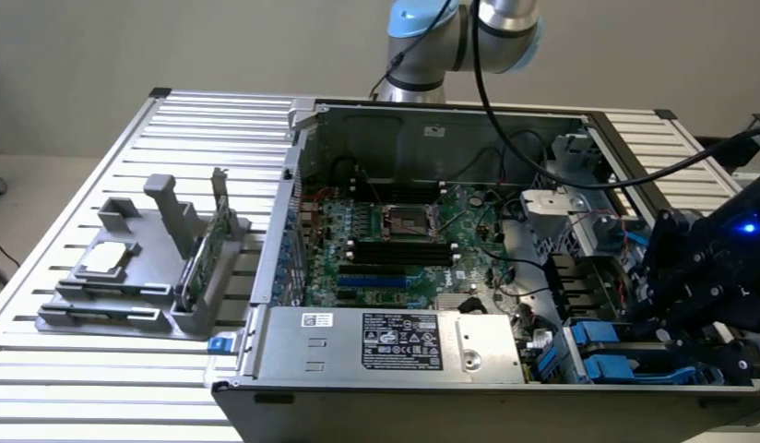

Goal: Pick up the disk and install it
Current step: 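Insert the second disk wire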

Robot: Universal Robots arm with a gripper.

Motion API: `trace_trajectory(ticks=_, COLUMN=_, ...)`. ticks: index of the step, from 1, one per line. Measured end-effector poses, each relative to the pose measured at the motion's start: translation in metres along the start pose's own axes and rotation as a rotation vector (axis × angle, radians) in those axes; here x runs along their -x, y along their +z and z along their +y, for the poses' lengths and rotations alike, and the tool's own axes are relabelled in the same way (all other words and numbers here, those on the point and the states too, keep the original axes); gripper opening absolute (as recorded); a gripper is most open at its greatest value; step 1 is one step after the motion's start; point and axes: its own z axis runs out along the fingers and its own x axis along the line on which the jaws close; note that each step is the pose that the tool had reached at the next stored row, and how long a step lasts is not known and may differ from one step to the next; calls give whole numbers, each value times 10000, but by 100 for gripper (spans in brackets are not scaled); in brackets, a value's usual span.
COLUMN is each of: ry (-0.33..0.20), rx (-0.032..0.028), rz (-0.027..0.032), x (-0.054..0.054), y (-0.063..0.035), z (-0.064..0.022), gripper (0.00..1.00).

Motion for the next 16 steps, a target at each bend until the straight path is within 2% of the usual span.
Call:
trace_trajectory(ticks=3, ry=-1, rx=-12, rz=-5, x=-4, y=-60, z=-23, gripper=25)
trace_trajectory(ticks=10, ry=-26, rx=-16, rz=-5, x=-12, y=-90, z=-231, gripper=25)
trace_trajectory(ticks=14, ry=-41, rx=-17, rz=-5, x=-22, y=-141, z=-356, gripper=25)
trace_trajectory(ticks=16, ry=-43, rx=-16, rz=13, x=-24, y=-155, z=-373, gripper=25)
